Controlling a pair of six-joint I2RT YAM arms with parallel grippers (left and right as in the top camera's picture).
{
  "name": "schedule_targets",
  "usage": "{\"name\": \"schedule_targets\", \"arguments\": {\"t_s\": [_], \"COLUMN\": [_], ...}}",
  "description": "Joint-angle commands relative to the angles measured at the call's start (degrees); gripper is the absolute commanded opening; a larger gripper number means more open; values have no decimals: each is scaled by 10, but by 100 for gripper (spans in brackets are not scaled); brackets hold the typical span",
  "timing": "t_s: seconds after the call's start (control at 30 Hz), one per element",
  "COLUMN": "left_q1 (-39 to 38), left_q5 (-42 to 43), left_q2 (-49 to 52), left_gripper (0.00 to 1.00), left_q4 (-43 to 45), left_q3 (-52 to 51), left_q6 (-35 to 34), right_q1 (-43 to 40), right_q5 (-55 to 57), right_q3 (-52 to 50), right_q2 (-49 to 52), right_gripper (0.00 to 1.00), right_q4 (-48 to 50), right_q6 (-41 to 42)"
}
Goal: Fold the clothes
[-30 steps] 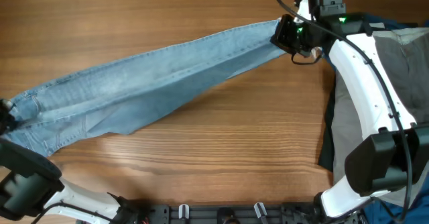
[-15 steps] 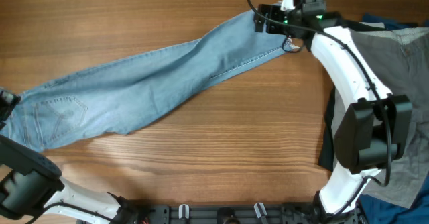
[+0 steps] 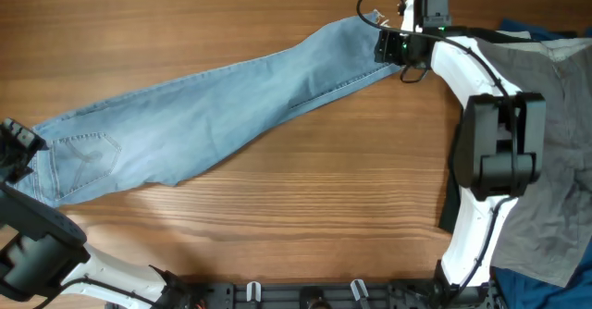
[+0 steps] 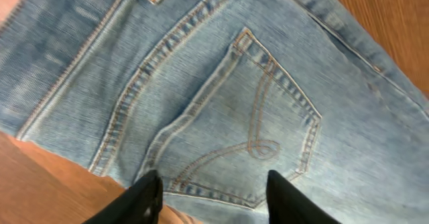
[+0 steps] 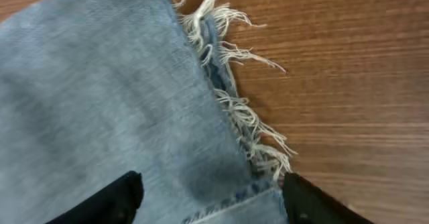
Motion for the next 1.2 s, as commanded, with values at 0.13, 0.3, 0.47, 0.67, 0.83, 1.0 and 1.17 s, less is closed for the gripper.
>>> {"name": "schedule_targets", "arguments": {"t_s": [0.13, 0.3, 0.47, 0.67, 0.83, 1.0, 1.17], "left_q1": [-4, -4, -4, -4, -4, -6, -33], "left_q5": [21, 21, 21, 21, 71, 172, 191], "left_q2": [2, 2, 2, 2, 2, -20, -105], "left_gripper": [39, 50, 49, 54, 75, 72, 72], "left_q4": [22, 73, 93, 121, 131, 71, 38], "left_q3": [-62, -125, -127, -163, -159, -89, -69], "left_q6": [5, 5, 5, 5, 24, 63, 65], "right_q1": [1, -25, -36, -37, -38, -38, -34], "right_q5": [-20, -46, -50, 32, -50, -139, -231], "right_q3": [9, 11, 6, -3, -3, -3, -3], "right_q2": [30, -31, -38, -30, -12, 45, 73], "right_gripper": [11, 4, 4, 56, 80, 87, 47], "right_q4": [12, 12, -10, -66, -15, 4, -20], "right_q6": [-1, -1, -1, -33, -91, -107, -104]}}
